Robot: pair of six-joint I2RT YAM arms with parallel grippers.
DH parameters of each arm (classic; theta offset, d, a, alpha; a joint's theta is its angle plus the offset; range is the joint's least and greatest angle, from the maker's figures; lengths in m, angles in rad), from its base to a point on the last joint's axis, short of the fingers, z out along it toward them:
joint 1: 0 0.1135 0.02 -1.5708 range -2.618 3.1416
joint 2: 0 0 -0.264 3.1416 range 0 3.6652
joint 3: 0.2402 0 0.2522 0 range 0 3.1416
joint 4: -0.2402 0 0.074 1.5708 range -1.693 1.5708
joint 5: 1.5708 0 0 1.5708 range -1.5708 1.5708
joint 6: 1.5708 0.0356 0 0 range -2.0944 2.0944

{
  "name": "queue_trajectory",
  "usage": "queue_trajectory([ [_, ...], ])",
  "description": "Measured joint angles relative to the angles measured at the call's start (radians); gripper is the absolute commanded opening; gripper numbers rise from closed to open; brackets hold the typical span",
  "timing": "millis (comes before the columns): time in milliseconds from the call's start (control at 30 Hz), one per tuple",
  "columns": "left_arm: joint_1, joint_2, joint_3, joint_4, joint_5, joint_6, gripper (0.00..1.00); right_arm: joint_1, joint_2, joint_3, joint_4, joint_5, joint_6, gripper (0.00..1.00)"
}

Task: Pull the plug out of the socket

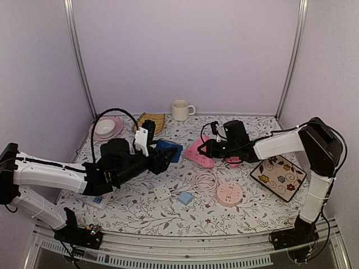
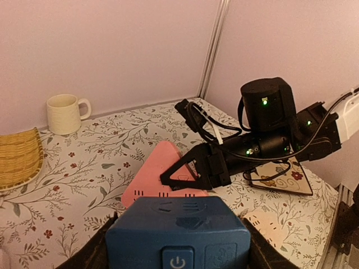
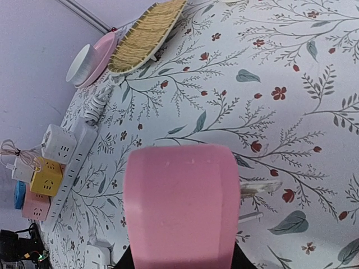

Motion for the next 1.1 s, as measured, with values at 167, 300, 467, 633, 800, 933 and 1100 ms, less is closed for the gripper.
queue_trajectory([
  [167,0.042,0.068,0.066,-0.093,-0.006,-0.055,0.43,-0.022,0.055,0.076,0.002,-0.063,-0.013,0.07],
  [300,0.074,0.172,0.147,-0.199,-0.005,-0.114,0.42,-0.044,0.133,0.14,0.002,-0.108,-0.016,0.1],
  [467,0.106,0.307,0.243,-0.325,-0.002,-0.174,0.42,-0.05,0.224,0.223,0.006,-0.146,-0.013,0.2],
  [633,0.114,0.393,0.289,-0.413,0.014,-0.2,0.43,-0.055,0.249,0.252,0.008,-0.164,-0.011,0.42],
  [800,0.12,0.465,0.345,-0.47,0.029,-0.201,0.43,-0.058,0.25,0.252,-0.003,-0.155,-0.003,0.66],
  [933,0.123,0.51,0.403,-0.507,0.029,-0.2,0.45,-0.06,0.238,0.241,-0.018,-0.136,-0.002,0.8],
  [1100,0.126,0.528,0.435,-0.545,0.028,-0.197,0.46,-0.06,0.125,0.151,-0.062,-0.082,0.0,0.89],
])
